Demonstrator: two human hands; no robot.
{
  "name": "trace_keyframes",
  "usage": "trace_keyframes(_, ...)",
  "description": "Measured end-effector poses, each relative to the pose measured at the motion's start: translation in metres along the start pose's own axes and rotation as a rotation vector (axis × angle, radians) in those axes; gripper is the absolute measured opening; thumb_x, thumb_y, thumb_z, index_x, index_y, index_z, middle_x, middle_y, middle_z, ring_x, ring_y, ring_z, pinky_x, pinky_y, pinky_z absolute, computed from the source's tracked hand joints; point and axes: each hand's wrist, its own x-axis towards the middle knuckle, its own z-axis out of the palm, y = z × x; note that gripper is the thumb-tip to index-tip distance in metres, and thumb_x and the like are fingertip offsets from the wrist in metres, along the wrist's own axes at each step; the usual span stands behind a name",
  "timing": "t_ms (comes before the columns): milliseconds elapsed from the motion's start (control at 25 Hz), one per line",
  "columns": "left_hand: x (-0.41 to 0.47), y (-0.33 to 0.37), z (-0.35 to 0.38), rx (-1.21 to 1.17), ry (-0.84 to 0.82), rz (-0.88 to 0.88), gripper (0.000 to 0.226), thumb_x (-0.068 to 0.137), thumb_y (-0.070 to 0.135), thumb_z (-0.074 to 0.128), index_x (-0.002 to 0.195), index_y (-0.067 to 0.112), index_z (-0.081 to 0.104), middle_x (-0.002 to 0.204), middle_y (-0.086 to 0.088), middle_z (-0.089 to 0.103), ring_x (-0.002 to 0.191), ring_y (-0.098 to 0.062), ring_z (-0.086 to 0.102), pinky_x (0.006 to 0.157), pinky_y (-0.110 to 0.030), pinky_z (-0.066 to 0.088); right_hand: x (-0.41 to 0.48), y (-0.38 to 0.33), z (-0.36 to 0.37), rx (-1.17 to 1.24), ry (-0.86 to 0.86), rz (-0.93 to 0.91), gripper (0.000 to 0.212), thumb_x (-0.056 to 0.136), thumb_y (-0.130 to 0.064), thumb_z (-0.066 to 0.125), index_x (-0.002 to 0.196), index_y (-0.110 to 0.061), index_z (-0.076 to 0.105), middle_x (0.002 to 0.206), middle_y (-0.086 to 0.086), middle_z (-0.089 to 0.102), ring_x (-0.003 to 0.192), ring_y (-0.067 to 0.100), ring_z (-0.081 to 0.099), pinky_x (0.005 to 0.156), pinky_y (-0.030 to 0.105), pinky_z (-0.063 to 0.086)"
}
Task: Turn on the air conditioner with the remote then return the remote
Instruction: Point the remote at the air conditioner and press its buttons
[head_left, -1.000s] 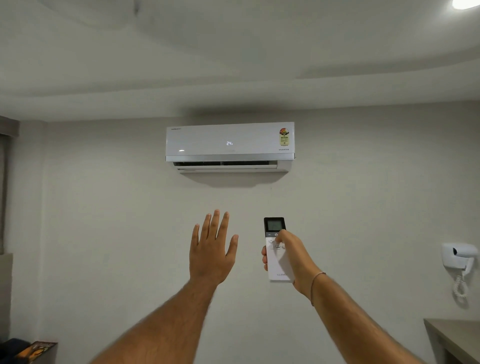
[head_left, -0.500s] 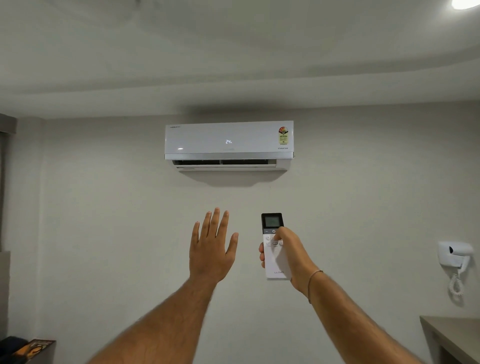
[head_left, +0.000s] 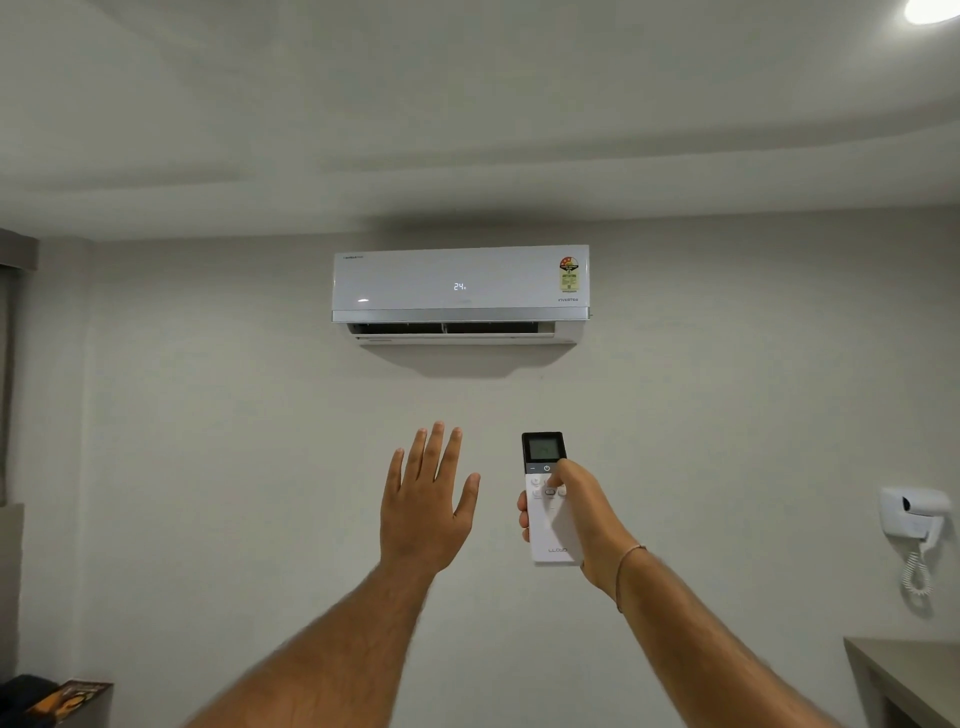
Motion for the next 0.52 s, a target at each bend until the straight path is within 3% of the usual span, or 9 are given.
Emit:
trace_keyframes(360,-0.0004,0.0059,0.0025,-0.015,0.002,0.017,0.069,0.107,0.06,0.022,0.168,0.028,0.019,0.176,-0.001,0.02,0.162,-0.022,0.015,0.13,-0.05,0.017,0.0028,0.0027,-0.0028,-0.006,0.025,0.016,0.03,0.089,-0.016,0.049,0.112,-0.004,0.063,0.08,0.018,0.074,0.059,0.029,0.069,0.059,0.034,0.061)
trace_keyframes(520,0.0006,0.0086,0.004,-0.022,0.004,0.003,0.069,0.106,0.06,0.023,0.168,0.028,0.019,0.176,-0.001,0.02,0.162,-0.022,0.015,0.13,-0.05,0.017,0.0068,0.0044,-0.0032,-0.032,0.043,0.002,0.049,0.09,-0.017,0.052,0.133,0.005,0.061,0.081,0.019,0.076,0.06,0.03,0.071,0.061,0.036,0.062)
